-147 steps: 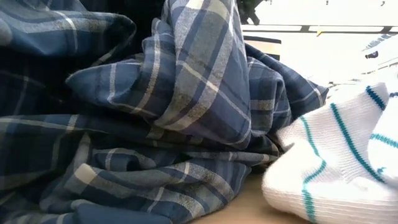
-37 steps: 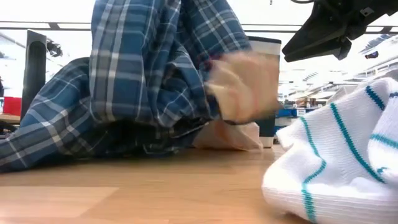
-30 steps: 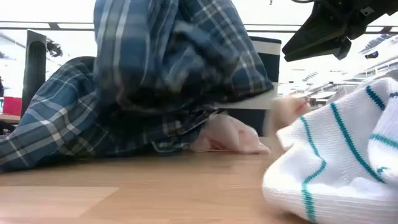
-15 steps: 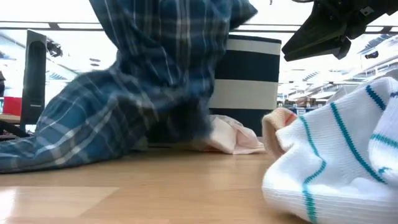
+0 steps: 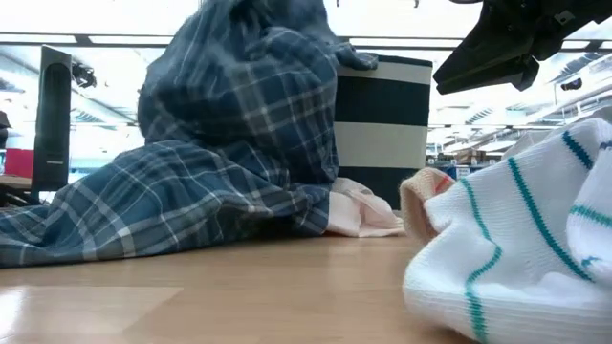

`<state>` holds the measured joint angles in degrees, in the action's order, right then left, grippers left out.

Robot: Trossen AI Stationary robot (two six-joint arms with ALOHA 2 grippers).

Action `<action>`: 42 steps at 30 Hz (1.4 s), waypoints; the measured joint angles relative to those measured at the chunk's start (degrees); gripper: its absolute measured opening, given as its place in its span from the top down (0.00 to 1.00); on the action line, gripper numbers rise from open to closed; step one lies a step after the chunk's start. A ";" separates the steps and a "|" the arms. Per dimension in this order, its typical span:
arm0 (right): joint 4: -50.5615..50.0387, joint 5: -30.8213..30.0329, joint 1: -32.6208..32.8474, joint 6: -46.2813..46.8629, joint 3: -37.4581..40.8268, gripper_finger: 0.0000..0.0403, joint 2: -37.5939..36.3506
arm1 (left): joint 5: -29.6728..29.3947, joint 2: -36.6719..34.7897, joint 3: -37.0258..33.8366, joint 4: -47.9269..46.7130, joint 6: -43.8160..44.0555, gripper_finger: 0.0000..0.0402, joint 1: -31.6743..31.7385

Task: Sort clothes
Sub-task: Put the blue checkered pants into the blue bin

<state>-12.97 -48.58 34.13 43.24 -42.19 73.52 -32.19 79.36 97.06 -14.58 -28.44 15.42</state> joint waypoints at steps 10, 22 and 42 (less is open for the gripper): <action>-0.04 0.00 0.00 0.02 -0.02 0.69 0.00 | 0.74 11.33 -0.07 -19.59 2.19 1.00 0.07; -0.04 0.04 -0.02 0.04 -0.02 0.69 0.00 | 2.34 22.93 -0.11 -21.39 10.77 0.93 0.02; -0.74 0.15 -0.02 0.09 -0.02 0.69 0.00 | -4.00 11.95 -0.11 -28.29 7.73 0.63 -7.39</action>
<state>-13.72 -48.42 34.11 43.33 -42.22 73.52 -36.19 91.31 96.95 -42.87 -20.71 8.03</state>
